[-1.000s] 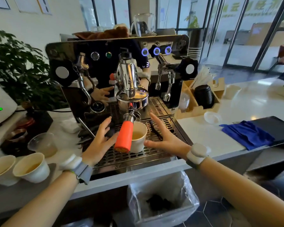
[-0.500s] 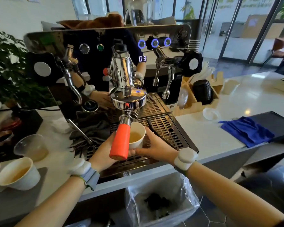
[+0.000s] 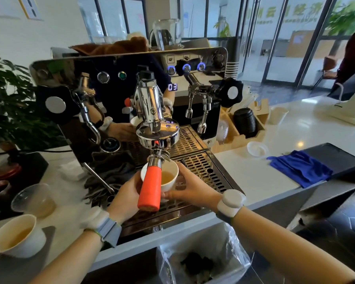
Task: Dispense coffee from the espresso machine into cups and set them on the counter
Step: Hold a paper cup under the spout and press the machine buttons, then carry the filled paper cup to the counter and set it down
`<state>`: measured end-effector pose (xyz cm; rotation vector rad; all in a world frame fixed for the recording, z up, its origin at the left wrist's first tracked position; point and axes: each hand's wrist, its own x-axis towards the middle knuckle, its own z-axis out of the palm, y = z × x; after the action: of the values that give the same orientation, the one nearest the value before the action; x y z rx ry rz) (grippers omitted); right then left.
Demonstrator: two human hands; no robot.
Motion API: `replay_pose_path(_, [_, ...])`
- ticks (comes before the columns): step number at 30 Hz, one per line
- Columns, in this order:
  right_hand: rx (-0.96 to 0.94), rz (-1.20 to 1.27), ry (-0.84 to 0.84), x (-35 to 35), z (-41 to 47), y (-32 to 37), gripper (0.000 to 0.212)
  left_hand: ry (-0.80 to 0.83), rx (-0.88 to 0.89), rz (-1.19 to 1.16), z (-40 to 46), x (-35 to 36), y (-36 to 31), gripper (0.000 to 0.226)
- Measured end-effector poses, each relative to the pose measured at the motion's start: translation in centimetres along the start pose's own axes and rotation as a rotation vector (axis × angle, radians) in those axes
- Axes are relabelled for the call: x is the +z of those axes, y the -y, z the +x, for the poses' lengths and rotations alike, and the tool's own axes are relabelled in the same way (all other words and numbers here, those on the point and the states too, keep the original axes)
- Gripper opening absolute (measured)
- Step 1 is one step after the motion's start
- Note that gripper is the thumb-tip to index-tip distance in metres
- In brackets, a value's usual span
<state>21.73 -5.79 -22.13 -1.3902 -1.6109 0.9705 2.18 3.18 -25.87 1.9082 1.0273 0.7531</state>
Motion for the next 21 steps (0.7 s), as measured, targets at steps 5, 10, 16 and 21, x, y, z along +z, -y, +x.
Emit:
replay_pose_path(5, [-0.004,0.019,-0.027,0.3,-0.6,0.7,0.08,0.024,0.05,-0.08,-1.9,-0.8,-1.9,0.048])
replay_pose_path(10, [0.011,0.049,-0.045,1.0,-1.7,0.5,0.08,-0.009,0.09,0.024,-4.0,-0.8,-5.0,0.061])
replay_pose_path(16, [0.026,0.019,-0.11,1.0,-4.2,0.4,0.078,-0.023,0.023,-0.049,-5.1,0.8,-5.3,0.049])
replay_pose_path(21, [0.061,0.008,-0.152,0.2,-6.4,-0.3,0.079,-0.069,0.05,-0.144,-5.9,3.2,-6.1,0.062])
